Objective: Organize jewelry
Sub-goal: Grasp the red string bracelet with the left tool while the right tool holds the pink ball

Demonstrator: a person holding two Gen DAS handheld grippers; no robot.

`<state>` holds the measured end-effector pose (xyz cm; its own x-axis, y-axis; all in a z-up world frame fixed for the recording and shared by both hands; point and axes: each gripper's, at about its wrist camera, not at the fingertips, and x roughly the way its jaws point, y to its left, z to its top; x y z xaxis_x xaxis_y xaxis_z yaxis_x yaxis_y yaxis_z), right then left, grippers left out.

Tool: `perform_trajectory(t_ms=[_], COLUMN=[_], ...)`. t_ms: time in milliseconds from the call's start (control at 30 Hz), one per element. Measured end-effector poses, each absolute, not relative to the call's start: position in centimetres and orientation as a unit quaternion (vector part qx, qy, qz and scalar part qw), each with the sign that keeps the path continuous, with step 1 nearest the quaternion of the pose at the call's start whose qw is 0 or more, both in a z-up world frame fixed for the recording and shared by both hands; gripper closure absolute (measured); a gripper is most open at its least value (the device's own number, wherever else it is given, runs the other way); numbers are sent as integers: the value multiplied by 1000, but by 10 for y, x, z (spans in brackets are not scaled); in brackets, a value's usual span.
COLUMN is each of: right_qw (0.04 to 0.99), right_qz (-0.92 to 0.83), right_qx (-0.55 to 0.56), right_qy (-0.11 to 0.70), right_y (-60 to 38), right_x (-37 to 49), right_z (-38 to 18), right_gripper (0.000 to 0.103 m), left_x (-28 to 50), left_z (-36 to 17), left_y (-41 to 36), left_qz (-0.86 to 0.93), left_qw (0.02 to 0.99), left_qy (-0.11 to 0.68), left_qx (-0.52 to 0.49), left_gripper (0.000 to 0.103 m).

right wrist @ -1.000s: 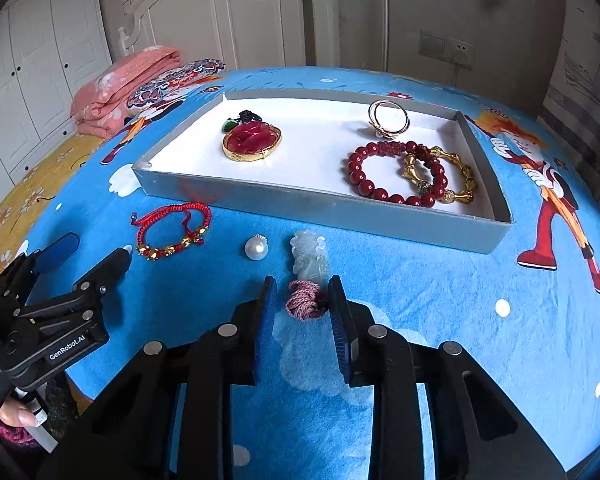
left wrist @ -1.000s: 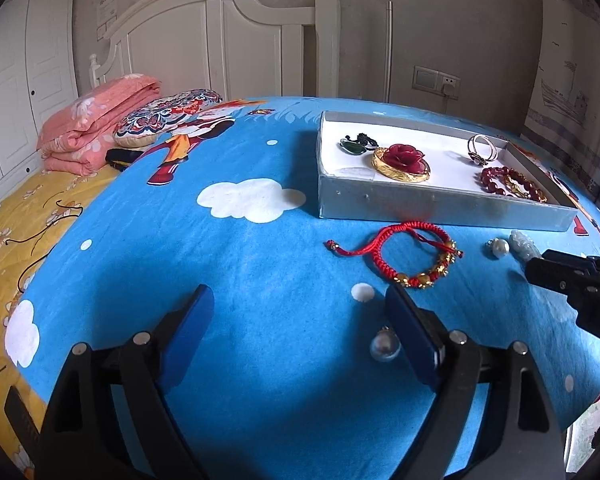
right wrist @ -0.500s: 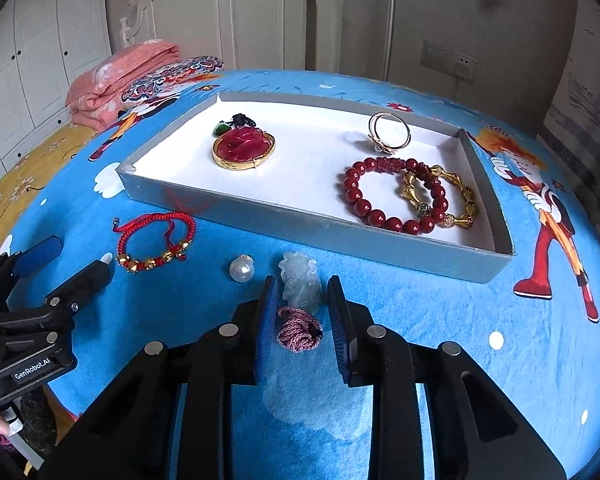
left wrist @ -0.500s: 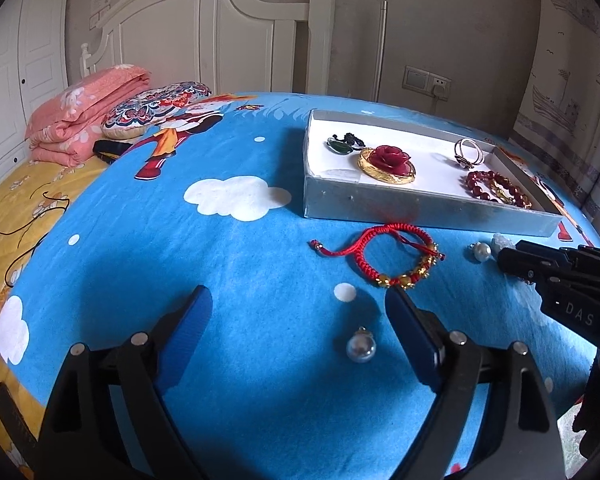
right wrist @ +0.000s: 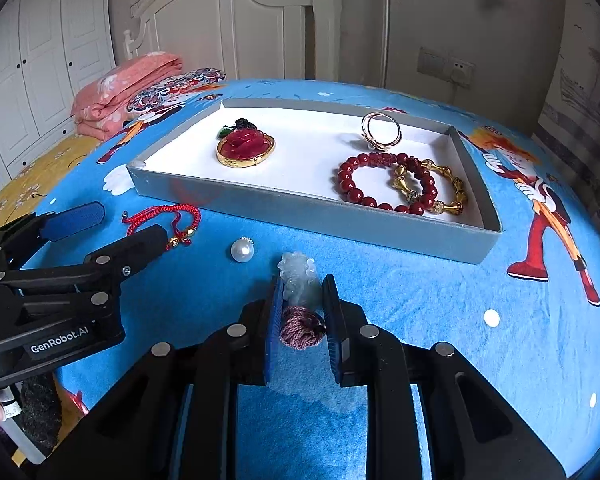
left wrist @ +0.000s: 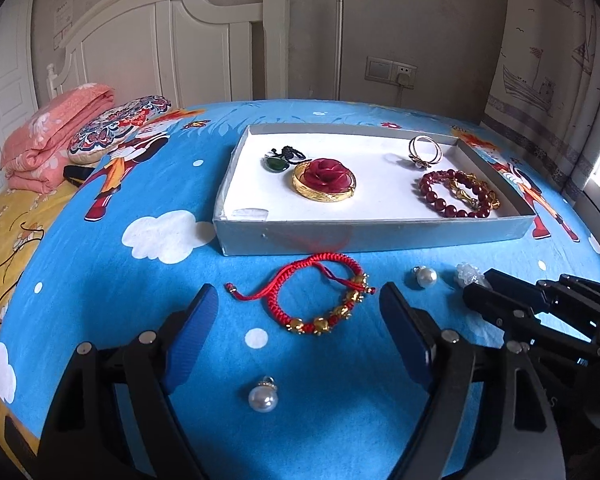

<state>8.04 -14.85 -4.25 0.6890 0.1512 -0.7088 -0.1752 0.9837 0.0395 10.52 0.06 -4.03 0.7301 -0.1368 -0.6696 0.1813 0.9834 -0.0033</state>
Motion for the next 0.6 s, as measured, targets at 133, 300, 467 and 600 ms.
perform_trajectory(t_ms=[133,300,467,600], right_qw=[920,921,922,923], right_qz=[93,98,100,105], right_qx=[-8,3,11,18], right_qy=[382,378,374,371], right_y=[-153,-158,-161,-166], right_x=[78,75,72,69], right_z=[-43,-43,-44,-45], right_gripper=[83,82,82,82], left_x=[115,105,94,94], left_z=[-51,-50,-49,-46], left_y=[-11,-14,-22,-25], left_qz=[-111,-145,-163,-150], left_qw=[916,911,908,914], left_qy=[383,385,385,375], left_qx=[38,34,32,35], left_gripper=[38,49,66,65])
